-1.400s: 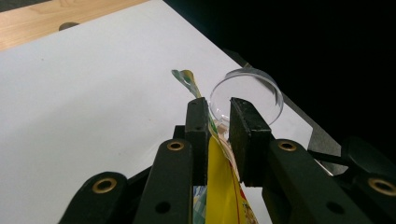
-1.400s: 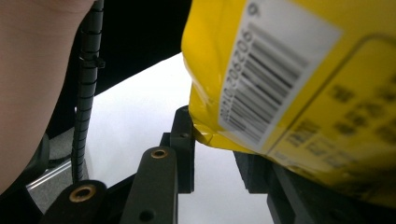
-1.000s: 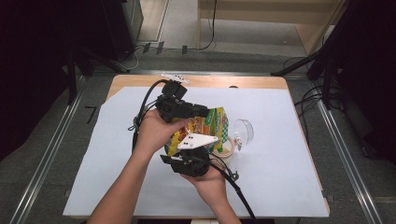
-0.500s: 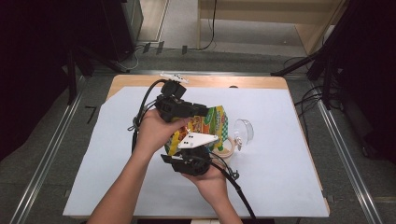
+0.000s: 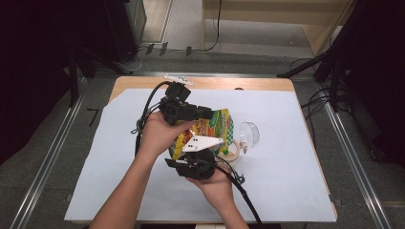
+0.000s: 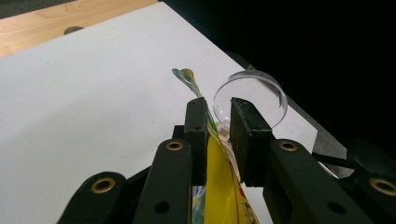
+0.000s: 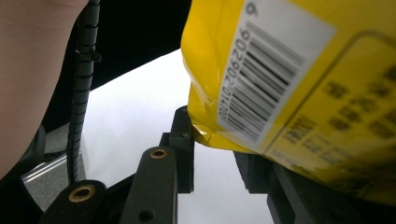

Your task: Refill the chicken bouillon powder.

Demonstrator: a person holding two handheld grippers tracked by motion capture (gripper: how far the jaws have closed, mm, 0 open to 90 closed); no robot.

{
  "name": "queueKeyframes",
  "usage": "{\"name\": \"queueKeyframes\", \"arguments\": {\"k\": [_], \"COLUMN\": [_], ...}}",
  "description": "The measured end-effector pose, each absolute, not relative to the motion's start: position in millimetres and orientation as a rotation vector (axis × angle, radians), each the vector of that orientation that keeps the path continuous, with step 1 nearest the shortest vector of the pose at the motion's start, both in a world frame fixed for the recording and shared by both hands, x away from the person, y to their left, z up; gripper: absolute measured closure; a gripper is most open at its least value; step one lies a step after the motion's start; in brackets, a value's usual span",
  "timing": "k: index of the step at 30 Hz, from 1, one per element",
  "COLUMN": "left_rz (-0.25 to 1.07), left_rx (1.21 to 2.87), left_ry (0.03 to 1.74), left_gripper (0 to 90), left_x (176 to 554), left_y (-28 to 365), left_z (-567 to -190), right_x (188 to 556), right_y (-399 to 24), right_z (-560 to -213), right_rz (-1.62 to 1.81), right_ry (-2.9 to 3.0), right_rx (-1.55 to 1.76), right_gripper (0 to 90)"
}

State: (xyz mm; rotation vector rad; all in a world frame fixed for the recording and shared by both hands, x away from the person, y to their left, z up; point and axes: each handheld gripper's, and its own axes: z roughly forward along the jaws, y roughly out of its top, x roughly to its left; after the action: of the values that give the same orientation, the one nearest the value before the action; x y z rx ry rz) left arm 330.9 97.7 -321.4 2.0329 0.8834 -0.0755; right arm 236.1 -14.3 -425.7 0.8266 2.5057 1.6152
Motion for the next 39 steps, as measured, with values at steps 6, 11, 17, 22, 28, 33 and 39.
{"name": "queueKeyframes", "arguments": {"k": [6,11,17,22,28,33,39], "left_rz": [-0.083,-0.087,-0.081,-0.082,-0.090,-0.114,-0.091], "left_rx": [2.023,2.026,2.029,2.030,2.029,2.023,2.020], "left_ry": [0.889,0.887,0.884,0.884,0.884,0.895,0.885], "left_gripper": [76.8,76.7,76.8,76.9,76.9,76.5,76.5], "left_x": [332.5,332.6,331.8,332.3,331.9,333.5,331.3], "left_y": [99.4,100.1,99.0,98.9,98.7,101.1,98.4], "left_z": [-322.3,-323.3,-323.2,-323.6,-323.9,-324.9,-322.8], "right_x": [238.2,237.9,238.2,238.2,237.7,235.9,239.0], "right_y": [-14.7,-12.6,-12.7,-13.1,-13.3,-13.1,-14.4], "right_z": [-424.2,-426.4,-427.0,-427.4,-427.7,-427.8,-428.2], "right_rz": [1.588,1.604,1.603,1.610,1.617,1.612,1.615], "right_ry": [2.528,2.520,2.519,2.518,2.509,2.511,2.509], "right_rx": [0.818,0.835,0.843,0.843,0.852,0.836,0.856], "right_gripper": [71.7,71.7,71.7,71.4,71.5,71.4,70.3]}}
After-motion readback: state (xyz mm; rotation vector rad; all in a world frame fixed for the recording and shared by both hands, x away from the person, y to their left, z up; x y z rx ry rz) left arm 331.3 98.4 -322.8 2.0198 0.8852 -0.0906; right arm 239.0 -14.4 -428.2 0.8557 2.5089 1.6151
